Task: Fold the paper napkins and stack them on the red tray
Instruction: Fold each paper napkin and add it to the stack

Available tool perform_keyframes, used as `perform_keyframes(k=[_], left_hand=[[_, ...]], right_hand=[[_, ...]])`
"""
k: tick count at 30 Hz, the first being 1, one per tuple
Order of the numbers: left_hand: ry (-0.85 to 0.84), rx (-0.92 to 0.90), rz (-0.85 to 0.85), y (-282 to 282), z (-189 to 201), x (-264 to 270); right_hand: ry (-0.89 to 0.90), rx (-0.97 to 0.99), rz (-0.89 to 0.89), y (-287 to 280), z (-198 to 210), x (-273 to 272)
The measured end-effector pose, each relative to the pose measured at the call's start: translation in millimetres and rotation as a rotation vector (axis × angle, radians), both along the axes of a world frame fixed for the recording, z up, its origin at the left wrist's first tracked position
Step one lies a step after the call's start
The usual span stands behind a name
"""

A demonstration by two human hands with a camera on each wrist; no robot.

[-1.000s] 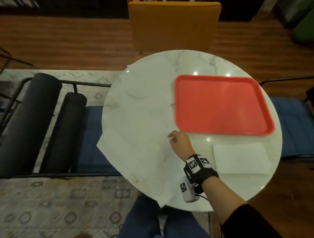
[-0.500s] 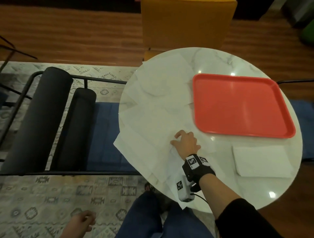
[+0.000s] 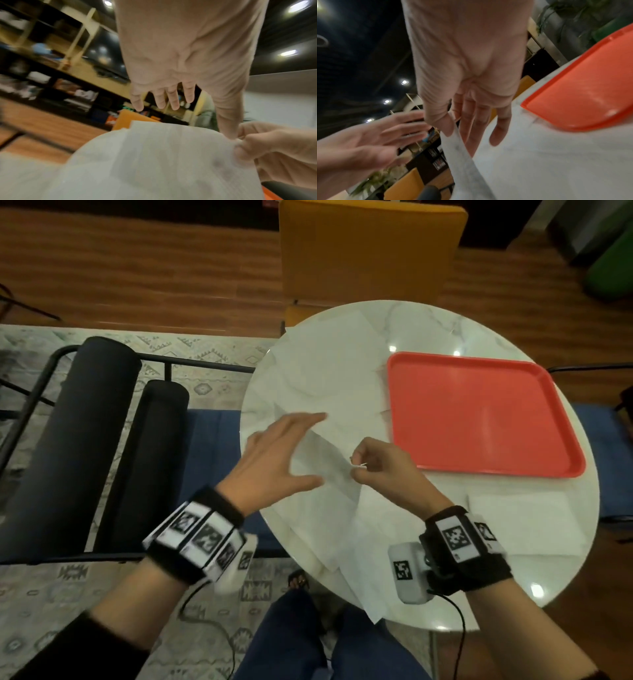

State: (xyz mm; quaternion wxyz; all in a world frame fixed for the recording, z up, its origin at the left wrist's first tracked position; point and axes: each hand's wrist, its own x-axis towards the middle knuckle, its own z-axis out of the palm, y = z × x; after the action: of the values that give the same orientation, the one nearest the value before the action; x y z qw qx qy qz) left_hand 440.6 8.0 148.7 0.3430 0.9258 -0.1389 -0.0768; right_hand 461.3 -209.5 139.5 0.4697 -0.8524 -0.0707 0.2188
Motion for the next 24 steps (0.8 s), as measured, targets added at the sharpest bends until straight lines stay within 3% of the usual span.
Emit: perform_keyframes(k=[5,10,16,19,22,24], left_hand=[[-0.003,0.131,-0.215,-27.8,21.3,35.7],[0.226,-0.146,-0.234,-31.0,25.6,35.3],[0.413,-0.181,-0.108,5.7,21.0,29.2],[0.555,-0.349,-0.025,25.4,18.1,27.8],[0.624,-0.464,0.09,28.7,1.9,33.6],[0.622,-0.447,0.155,25.7,-15.6,40.4]], right_hand=[[0.06,0.137,-0.025,-22.5,38.1,-7.6],[-0.032,-0.024,0.005,-27.4,41.9,-11.3],[0.108,0.235,-0.18,-48.9,51.2,-18.0],[0.211,0.318,-0.25,-60.2,44.6,-15.0],[0.29,0.313,-0.266,-65.1,25.0,-2.3],[0.318,0.228,-0.216,-63.8,4.0,9.7]])
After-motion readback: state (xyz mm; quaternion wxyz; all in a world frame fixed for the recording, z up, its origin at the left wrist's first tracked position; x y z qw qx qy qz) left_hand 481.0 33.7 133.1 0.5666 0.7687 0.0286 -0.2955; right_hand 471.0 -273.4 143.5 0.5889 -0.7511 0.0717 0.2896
